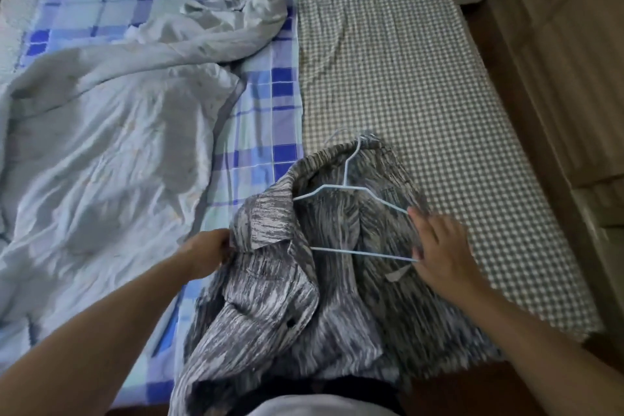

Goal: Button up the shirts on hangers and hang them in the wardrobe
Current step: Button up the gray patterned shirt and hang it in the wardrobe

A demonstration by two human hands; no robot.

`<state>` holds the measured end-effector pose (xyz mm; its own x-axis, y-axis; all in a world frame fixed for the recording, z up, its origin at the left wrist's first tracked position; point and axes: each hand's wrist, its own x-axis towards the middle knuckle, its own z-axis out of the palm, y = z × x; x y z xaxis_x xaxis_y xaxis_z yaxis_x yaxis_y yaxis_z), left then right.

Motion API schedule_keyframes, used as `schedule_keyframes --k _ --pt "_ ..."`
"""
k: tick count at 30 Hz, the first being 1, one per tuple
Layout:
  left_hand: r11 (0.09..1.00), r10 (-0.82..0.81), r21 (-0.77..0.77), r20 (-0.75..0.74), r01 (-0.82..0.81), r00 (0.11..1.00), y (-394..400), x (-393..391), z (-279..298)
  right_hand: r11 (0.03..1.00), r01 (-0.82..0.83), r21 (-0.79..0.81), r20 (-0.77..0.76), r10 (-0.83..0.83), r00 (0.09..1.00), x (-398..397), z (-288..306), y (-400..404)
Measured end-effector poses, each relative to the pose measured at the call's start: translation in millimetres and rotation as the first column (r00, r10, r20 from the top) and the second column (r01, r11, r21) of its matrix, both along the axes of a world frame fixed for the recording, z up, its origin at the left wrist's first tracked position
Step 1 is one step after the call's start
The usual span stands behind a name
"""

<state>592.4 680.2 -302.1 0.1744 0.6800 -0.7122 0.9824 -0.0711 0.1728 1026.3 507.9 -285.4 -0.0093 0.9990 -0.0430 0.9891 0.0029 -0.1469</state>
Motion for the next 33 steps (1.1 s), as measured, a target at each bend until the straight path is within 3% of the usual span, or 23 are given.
schedule_keyframes --k 2,4,6,8,10,11,13,14,16,19,23,25,27,29,32,33 --pt "0.969 0.025 0.247 -0.061 -0.009 0.998 -30 9 30 1.0 -0.007 -0.021 -0.018 0.007 1.0 8 -8 1" --pt "0.934 0.041 0.354 0.035 -0.051 0.999 -77 30 69 0.998 -0.027 -0.057 -0.037 0.024 0.999 19 -19 5" --pt "0.954 -0.025 0.301 0.052 0.009 0.998 -138 52 90 0.996 -0.068 -0.064 -0.032 0.066 0.997 29 -28 12" --pt "0.983 -0.073 0.155 -0.135 0.094 0.988 -177 66 99 0.989 -0.144 -0.04 -0.079 0.141 0.987 34 -33 21" --pt "0.991 0.036 0.137 -0.316 0.008 0.948 -176 56 90 0.969 -0.248 0.014 -0.119 0.248 0.961 35 -36 25" --pt "0.973 0.144 0.217 -0.327 -0.074 0.934 -166 49 87 0.955 -0.294 0.041 -0.13 0.297 0.946 35 -36 26" --pt "0.901 0.268 0.398 -0.197 -0.173 0.943 -137 36 80 0.935 -0.337 0.108 -0.136 0.35 0.927 36 -36 31" --pt "0.89 0.285 0.39 -0.072 -0.236 0.956 -122 34 79 0.931 -0.336 0.139 -0.139 0.355 0.925 36 -36 34" --pt "0.926 0.262 0.243 0.135 -0.288 0.956 -104 44 82 0.923 -0.334 0.189 -0.147 0.363 0.92 35 -36 44" --pt "0.964 0.043 0.254 0.116 -0.071 0.992 -91 65 81 0.908 -0.346 0.237 -0.128 0.382 0.915 35 -33 51" --pt "0.962 0.168 0.134 0.394 -0.237 0.904 -84 100 101 0.869 -0.391 0.303 -0.092 0.435 0.896 38 -29 39" --pt "0.966 0.18 0.09 0.448 -0.244 0.876 -89 116 110 0.874 -0.365 0.32 -0.099 0.414 0.905 35 -30 29" --pt "0.968 0.158 0.094 0.487 -0.231 0.859 -97 127 111 0.907 -0.332 0.259 -0.12 0.371 0.921 33 -40 22" --pt "0.962 0.098 0.186 0.439 -0.198 0.893 -102 126 106 0.917 -0.396 0.05 -0.178 0.398 0.9 33 -40 21" --pt "0.94 0.004 0.318 0.348 -0.122 0.937 -106 103 107 0.786 -0.56 -0.263 -0.3 0.485 0.822 30 -15 37" --pt "0.933 -0.036 0.347 0.365 -0.1 0.93 -109 95 111 0.786 -0.557 -0.268 -0.37 0.449 0.813 31 -6 46"
